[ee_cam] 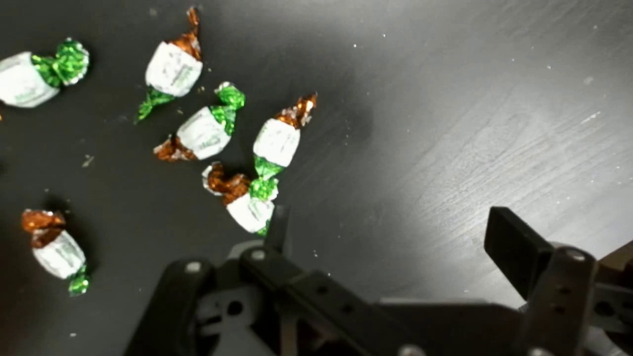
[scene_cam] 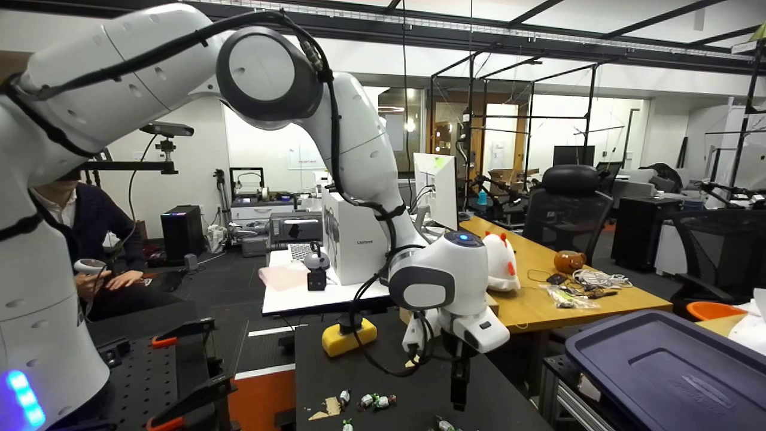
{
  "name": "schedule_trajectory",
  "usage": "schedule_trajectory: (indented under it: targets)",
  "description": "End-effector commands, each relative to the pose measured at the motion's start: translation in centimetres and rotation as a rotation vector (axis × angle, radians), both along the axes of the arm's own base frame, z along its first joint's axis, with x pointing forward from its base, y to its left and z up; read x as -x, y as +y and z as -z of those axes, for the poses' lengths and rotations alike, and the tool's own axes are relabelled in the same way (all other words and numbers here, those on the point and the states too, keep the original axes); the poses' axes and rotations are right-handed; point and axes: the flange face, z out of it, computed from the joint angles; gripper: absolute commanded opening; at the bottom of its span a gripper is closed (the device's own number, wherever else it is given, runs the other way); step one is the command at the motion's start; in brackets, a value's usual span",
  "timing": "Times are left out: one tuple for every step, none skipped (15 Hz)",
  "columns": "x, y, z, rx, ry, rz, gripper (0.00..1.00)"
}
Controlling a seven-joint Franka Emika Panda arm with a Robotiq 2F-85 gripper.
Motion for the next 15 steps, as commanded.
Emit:
schedule_trajectory:
  targets:
    - [2.3, 0.0, -0.2, 0.03, -0.01, 0.087, 1.0]
    - [2.8, -0.4, -0.1, 0.045, -0.012, 0.106, 1.0]
    - [3.2, -1.0, 0.0, 0.052, -0.011, 0.116, 1.0]
    - [3.6, -1.5, 0.1, 0.064, -0.011, 0.124, 1.0]
    - [3.8, -1.9, 0.3, 0.073, -0.007, 0.131, 1.0]
    - [4.0, -2.4, 0.6, 0.081, -0.007, 0.14, 1.0]
    - [4.1, -2.7, 0.7, 0.082, -0.01, 0.126, 1.0]
    - [4.1, -3.0, 0.8, 0.086, -0.014, 0.106, 1.0]
    - [4.0, -3.2, 0.8, 0.086, -0.018, 0.091, 1.0]
    - [3.8, -3.3, 0.8, 0.084, -0.021, 0.076, 1.0]
    - [3.8, -3.4, 0.8, 0.087, -0.022, 0.062, 1.0]
    - [3.7, -3.4, 0.8, 0.091, -0.022, 0.044, 1.0]
    - [3.7, -3.5, 0.9, 0.093, -0.018, 0.018, 1.0]
    - [3.7, -3.7, 1.1, 0.09, -0.016, 0.0, 1.0]
    - [3.7, -3.7, 1.3, 0.087, -0.011, -0.012, 1.0]
